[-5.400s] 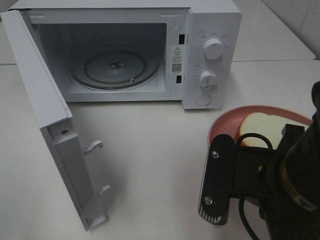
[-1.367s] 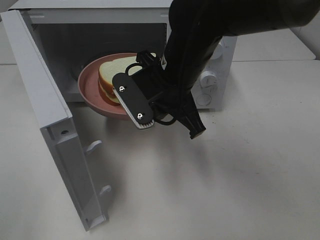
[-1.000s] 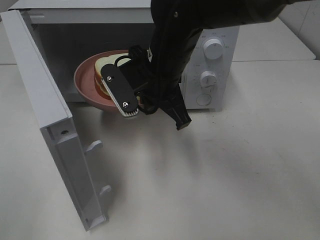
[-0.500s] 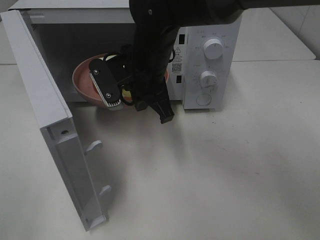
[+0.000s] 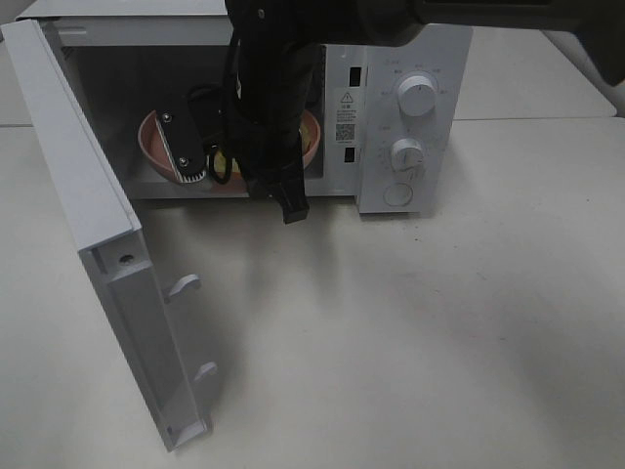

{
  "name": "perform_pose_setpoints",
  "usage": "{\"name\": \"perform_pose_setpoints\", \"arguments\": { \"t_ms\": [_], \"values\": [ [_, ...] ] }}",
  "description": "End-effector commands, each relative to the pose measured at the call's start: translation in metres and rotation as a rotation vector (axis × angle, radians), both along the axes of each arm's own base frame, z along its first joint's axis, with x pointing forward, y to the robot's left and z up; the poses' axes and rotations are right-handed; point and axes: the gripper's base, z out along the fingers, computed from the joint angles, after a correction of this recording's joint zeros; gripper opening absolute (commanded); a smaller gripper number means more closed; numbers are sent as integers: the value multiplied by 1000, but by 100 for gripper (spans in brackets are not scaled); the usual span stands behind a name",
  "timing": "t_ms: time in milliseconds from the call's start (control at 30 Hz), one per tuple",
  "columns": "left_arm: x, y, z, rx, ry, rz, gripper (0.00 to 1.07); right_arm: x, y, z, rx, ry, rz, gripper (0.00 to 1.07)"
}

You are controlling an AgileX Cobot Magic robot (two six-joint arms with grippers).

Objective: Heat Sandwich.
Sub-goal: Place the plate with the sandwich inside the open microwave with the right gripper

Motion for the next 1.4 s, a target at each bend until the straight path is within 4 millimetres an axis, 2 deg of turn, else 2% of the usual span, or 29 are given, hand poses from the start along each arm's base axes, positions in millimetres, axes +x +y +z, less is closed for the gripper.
{"name": "perform_pose_setpoints", "arguments": {
  "t_ms": [33,367,867,1100,1400],
  "values": [
    [-3,0,0,2,-39,3,103,7,4,1,15,-19,-29,4],
    [-3,0,0,2,-39,3,103,21,16,-2,45,-51,-42,4],
    [-3,0,0,2,-39,3,103,45,10,-12,70,-95,-70,4],
    [-3,0,0,2,-39,3,103,51,11,-9,107,-140,-67,4],
    [-3,0,0,2,-39,3,103,52,12,-25,95,-108,-80,6]
  ]
}}
